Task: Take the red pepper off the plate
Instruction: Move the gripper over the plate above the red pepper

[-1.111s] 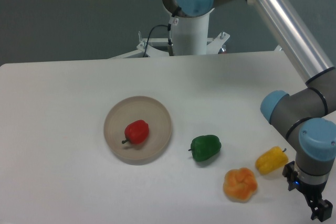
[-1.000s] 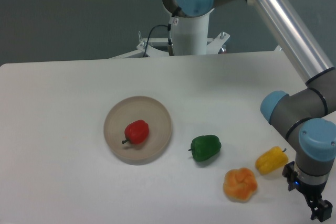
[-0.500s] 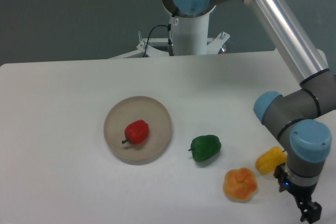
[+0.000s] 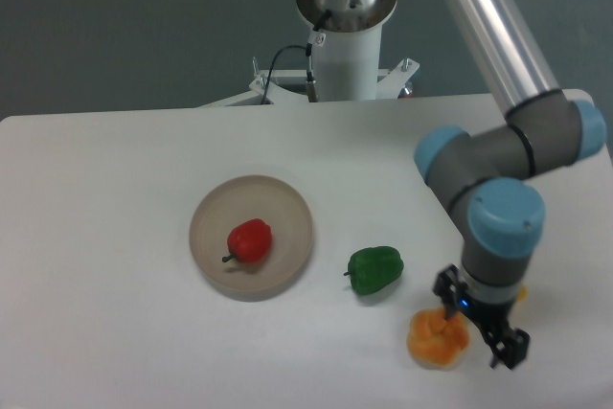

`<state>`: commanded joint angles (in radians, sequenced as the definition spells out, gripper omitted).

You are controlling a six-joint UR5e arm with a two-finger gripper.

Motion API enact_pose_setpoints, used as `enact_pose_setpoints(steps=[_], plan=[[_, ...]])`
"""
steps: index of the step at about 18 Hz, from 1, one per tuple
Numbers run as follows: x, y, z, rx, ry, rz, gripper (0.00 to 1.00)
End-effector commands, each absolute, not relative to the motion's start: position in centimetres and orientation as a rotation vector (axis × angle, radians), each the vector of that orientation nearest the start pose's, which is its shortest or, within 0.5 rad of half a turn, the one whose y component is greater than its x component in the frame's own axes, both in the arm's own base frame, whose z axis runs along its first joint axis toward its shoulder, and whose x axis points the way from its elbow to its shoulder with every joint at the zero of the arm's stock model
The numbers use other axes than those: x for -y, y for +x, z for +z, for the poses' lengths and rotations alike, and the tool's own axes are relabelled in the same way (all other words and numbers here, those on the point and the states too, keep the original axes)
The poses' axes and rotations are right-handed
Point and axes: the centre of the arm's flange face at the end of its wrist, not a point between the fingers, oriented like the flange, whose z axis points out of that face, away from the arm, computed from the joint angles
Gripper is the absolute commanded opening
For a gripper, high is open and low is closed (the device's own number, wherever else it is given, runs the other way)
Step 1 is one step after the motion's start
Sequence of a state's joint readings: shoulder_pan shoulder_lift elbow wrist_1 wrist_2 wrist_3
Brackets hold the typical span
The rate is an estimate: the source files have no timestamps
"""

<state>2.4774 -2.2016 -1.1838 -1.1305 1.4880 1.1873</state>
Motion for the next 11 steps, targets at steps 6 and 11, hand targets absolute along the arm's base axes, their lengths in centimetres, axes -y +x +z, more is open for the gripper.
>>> enact_pose_setpoints(steps=[6,11], plan=[[-58.1,-40.1,33.8,-0.515,-2.948,0.12,1.0],[-58.0,-33.3,33.6,-0.56,-2.964,0.081,1.0]])
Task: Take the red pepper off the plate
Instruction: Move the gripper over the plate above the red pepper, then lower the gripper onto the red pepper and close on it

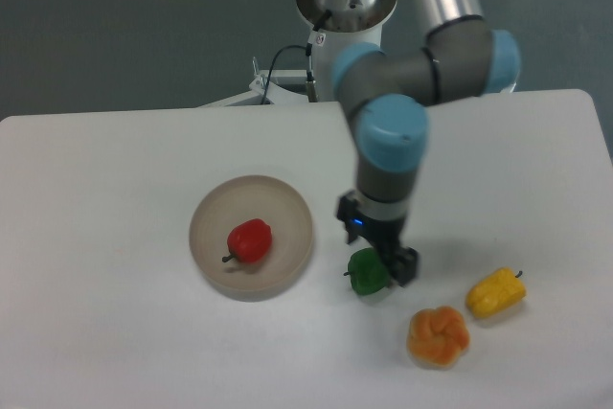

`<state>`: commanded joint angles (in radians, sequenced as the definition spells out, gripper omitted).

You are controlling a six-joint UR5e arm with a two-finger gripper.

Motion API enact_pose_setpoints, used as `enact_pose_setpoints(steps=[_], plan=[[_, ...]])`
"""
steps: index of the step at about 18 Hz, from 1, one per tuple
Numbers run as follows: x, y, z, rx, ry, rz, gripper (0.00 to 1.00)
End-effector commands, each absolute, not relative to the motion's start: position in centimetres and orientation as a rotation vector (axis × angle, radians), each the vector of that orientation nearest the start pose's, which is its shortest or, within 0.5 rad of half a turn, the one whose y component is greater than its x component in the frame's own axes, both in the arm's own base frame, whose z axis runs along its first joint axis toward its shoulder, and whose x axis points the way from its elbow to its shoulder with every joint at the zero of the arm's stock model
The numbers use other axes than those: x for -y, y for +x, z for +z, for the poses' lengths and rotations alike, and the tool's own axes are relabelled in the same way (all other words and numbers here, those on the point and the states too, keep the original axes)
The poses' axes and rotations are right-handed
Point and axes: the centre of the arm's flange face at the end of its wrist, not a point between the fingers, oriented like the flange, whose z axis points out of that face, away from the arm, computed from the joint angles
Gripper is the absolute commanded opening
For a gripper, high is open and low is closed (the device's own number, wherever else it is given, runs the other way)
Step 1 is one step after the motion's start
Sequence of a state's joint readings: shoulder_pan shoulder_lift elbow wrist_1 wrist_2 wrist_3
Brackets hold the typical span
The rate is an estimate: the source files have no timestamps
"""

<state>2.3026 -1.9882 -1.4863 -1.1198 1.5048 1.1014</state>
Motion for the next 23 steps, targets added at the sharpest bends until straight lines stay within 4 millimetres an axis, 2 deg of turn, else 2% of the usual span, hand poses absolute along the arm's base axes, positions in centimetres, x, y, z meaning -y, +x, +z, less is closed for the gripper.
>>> enact_pose_setpoints(steps=[2,7,10,17,23], plan=[[-57.8,-30.8,33.0,-0.515,-2.978,0.049,1.0],[-60.3,-25.1,30.6,-0.347,-2.983,0.039,1.0],[-60.1,-24.2,29.0,-0.319,-2.991,0.028,1.0],[-61.6,-22.3,27.4,-0.242,-2.997,0.002,1.0],[-61.5,-22.0,26.9,-0.223,-2.993,0.004,1.0]])
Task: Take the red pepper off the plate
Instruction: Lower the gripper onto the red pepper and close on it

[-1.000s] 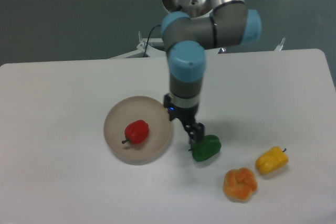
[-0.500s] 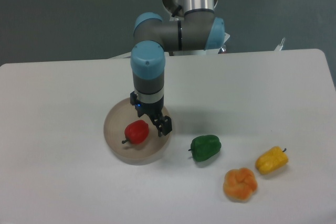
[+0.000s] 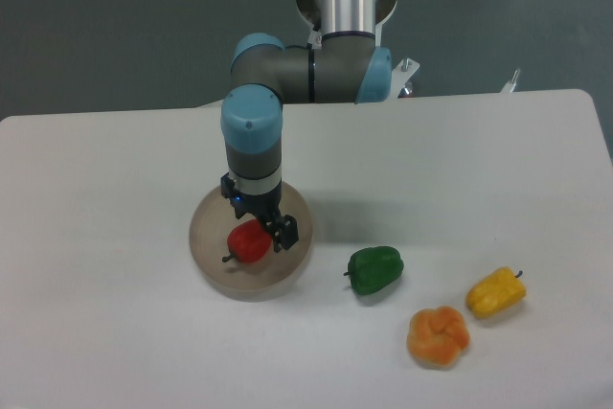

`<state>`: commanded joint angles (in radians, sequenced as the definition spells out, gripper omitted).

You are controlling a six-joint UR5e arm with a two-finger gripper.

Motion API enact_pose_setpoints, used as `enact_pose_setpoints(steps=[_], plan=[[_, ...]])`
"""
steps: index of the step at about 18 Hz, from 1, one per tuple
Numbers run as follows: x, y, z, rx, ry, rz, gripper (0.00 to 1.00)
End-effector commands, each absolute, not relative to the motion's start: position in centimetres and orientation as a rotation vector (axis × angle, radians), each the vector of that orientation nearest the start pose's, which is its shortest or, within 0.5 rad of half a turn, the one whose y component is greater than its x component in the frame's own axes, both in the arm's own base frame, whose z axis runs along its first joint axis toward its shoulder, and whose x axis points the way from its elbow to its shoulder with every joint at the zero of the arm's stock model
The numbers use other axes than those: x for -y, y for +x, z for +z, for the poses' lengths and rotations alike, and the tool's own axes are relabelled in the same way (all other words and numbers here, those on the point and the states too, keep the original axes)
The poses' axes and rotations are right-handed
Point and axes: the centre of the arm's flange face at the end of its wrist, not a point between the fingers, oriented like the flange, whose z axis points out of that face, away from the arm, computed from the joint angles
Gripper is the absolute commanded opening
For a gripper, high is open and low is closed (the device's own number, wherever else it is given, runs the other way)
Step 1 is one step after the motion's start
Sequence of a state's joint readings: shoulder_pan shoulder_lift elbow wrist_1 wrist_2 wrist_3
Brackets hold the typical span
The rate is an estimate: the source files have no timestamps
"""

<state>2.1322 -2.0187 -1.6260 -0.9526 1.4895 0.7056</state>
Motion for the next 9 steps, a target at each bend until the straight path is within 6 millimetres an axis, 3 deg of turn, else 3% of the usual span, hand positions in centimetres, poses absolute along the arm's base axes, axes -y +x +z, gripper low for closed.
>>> enact_pose_setpoints(steps=[9], plan=[[-62.0,-21.0,25.6,-0.214,-3.01,-0.016,1.0]])
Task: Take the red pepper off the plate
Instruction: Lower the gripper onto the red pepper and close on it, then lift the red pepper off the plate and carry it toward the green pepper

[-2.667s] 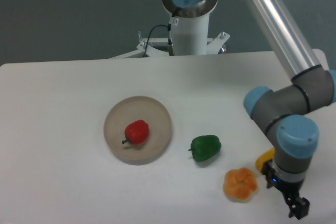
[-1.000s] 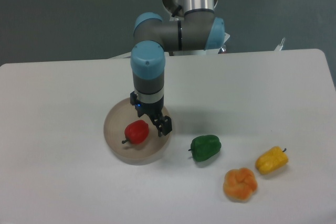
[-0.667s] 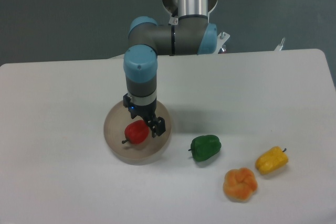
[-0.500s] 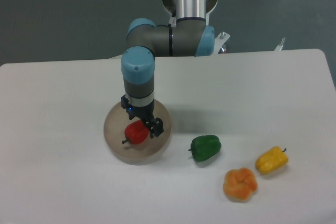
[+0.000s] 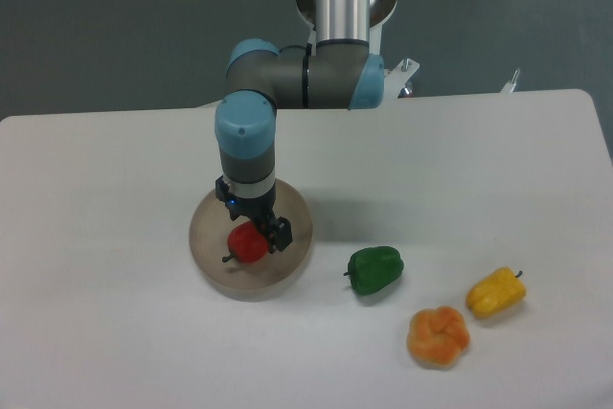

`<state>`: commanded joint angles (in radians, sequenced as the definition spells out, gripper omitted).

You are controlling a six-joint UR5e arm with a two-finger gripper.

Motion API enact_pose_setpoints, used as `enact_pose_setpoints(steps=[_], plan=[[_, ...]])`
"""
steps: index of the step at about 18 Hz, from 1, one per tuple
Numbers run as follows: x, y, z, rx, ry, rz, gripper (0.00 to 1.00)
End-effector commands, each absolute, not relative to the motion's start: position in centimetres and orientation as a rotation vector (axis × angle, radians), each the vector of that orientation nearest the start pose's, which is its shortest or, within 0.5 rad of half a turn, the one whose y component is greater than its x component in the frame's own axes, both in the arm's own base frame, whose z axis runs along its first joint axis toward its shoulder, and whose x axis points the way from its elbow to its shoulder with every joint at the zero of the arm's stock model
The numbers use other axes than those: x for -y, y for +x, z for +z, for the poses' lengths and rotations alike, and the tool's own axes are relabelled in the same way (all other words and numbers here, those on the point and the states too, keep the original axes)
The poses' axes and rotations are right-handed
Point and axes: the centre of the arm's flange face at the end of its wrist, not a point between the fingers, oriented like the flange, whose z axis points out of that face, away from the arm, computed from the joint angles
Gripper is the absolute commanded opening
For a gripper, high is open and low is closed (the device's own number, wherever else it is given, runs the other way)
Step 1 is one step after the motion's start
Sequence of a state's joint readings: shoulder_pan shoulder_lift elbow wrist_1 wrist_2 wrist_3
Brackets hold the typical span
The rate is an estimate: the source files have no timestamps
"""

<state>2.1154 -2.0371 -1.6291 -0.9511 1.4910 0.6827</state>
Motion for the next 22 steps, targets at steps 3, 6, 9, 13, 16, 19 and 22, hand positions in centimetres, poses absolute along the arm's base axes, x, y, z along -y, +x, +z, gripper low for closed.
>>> enact_pose_setpoints(steps=[3,6,9,13,16,19,22], plan=[[-62.3,-20.9,25.1,-0.195,-3.007,-0.013,1.0],[-62.1,-20.6,24.7,-0.177,-3.014,-0.02,1.0],[-62.1,-20.5,23.9,-0.181,-3.021,-0.028,1.0],[-62.5,-20.1,23.5,-0.193,-3.016,-0.024,1.0],[-62.6,-20.2,23.1,-0.193,-3.018,-0.027,1.0],[-62.7,-20.2,23.2,-0.193,-3.012,-0.02,0.86],[-62.7,-20.2,23.3,-0.195,-3.009,-0.017,0.59]])
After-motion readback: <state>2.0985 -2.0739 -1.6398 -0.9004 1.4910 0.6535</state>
